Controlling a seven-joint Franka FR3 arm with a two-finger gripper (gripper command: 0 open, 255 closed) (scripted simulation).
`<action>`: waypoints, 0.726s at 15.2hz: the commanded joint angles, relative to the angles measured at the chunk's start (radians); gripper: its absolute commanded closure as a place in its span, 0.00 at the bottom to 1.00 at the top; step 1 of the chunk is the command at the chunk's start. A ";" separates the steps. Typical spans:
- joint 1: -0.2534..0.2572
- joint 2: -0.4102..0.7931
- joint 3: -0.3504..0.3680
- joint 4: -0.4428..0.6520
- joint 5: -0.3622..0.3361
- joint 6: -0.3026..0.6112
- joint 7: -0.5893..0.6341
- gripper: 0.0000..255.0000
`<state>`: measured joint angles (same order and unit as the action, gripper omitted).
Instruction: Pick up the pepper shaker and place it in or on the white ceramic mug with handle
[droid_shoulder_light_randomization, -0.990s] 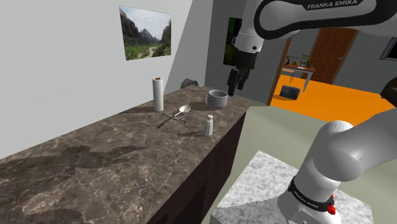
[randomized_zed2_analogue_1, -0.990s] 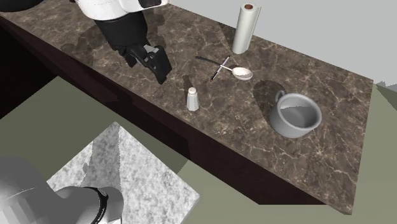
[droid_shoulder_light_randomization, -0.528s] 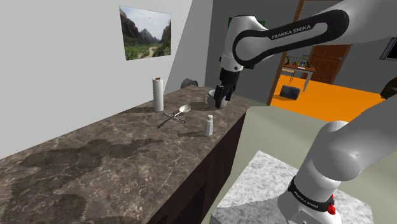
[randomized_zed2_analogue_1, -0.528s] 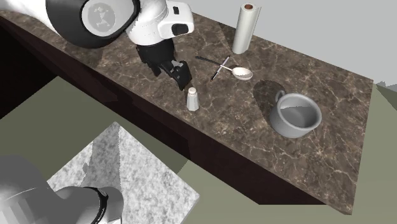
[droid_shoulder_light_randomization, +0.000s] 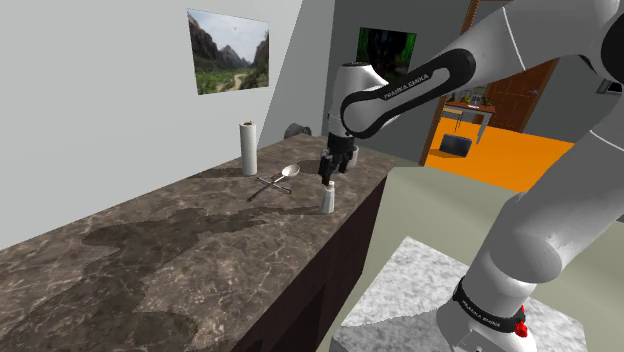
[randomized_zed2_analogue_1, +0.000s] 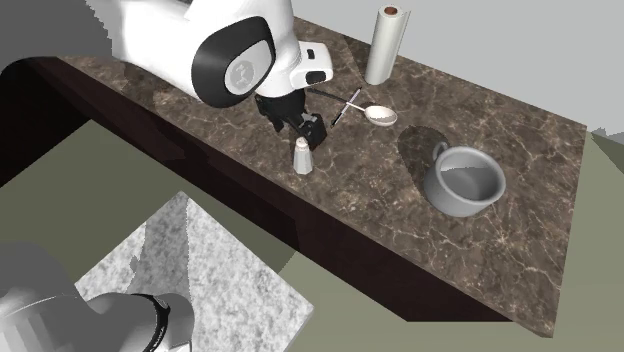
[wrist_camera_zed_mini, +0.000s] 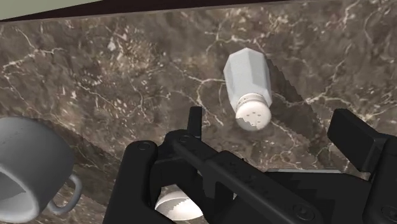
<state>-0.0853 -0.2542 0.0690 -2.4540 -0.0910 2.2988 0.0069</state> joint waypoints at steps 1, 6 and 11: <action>-0.002 0.028 0.003 -0.006 -0.008 0.036 0.010 0.00; -0.008 0.078 0.002 -0.029 -0.020 0.108 0.018 0.00; -0.008 0.084 0.002 -0.032 -0.022 0.117 0.019 0.00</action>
<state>-0.0934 -0.1710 0.0709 -2.4855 -0.1129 2.4146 0.0260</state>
